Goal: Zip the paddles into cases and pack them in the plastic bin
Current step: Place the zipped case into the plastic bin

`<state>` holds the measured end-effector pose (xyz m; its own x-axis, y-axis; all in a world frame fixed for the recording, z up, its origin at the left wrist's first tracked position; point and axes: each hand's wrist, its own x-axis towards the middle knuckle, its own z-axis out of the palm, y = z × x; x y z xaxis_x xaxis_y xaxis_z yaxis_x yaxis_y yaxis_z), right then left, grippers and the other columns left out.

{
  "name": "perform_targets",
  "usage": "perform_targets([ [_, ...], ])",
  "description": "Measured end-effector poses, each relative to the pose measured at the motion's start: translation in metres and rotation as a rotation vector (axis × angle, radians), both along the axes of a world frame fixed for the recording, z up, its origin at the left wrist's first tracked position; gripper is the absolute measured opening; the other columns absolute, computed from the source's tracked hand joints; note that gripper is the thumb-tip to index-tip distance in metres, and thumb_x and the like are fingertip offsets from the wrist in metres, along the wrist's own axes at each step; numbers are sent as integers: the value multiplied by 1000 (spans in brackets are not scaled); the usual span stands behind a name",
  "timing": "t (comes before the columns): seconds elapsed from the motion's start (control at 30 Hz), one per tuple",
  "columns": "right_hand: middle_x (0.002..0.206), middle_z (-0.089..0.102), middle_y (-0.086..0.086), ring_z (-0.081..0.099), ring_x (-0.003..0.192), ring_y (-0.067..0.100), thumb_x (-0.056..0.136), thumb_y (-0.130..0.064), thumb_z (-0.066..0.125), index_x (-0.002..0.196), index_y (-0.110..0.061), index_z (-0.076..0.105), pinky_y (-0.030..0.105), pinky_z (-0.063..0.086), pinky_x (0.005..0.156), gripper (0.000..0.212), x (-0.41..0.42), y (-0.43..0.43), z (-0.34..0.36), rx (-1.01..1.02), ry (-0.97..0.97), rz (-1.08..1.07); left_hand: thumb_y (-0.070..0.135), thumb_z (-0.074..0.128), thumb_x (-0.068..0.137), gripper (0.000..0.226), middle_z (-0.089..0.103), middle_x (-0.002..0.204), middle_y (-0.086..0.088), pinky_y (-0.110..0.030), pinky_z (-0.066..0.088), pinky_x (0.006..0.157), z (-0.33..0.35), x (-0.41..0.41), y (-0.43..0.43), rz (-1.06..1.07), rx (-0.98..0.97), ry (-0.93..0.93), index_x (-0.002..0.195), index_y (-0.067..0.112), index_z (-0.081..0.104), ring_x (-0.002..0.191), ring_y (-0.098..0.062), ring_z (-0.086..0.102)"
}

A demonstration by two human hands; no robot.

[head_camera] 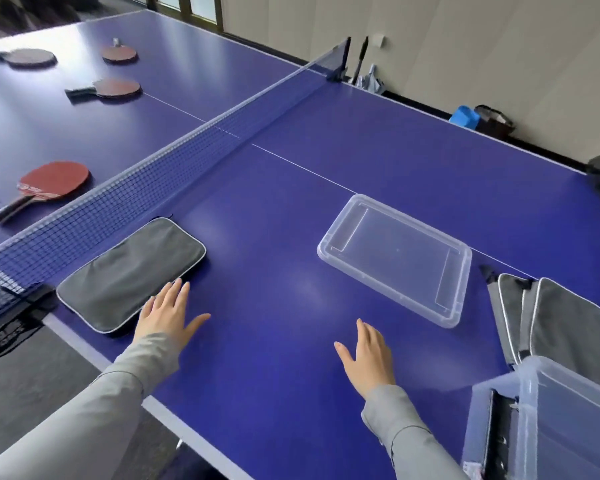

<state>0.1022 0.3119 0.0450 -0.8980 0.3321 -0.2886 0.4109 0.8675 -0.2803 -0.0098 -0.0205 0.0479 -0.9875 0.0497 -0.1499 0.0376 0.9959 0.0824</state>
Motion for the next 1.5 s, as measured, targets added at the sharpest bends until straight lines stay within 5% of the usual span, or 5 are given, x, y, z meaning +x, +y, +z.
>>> perform_targets([
  [0.3,153,28,2,25,140,19,94,-54,38,149,-16,19,35,29,112,70,-78,-169,-12,-126,-10,-103,65,45,84,85,15,158,3,-38,19,115,-5,-89,-155,120,110,-36,150,20,17,145,-18,15],
  [0.63,144,37,5,36,133,21,92,-46,51,145,-12,28,38,32,110,67,-173,-340,-35,-554,-34,-397,61,59,80,78,41,138,-9,-40,31,108,-43,-190,-206,106,312,-411,137,13,39,132,-27,34],
  [1.07,127,44,12,46,117,28,92,-34,56,127,-9,40,29,36,92,45,-207,-360,-36,-675,-15,-512,41,82,65,60,59,95,-3,-30,44,71,-55,-212,-195,387,700,-597,104,16,43,75,-17,56],
  [1.37,132,41,3,41,122,17,92,-33,57,138,-17,35,26,33,100,53,-200,-293,47,-637,272,-402,21,85,58,53,71,97,-17,-51,52,90,16,-212,-152,386,1290,-849,103,3,65,89,-35,67],
  [1.5,126,44,-9,47,115,8,87,-36,63,140,-28,37,29,41,100,59,-172,-262,79,-702,474,-495,16,74,74,30,75,84,-9,-42,59,68,42,-195,-110,366,1475,-873,102,9,66,74,-26,72],
])
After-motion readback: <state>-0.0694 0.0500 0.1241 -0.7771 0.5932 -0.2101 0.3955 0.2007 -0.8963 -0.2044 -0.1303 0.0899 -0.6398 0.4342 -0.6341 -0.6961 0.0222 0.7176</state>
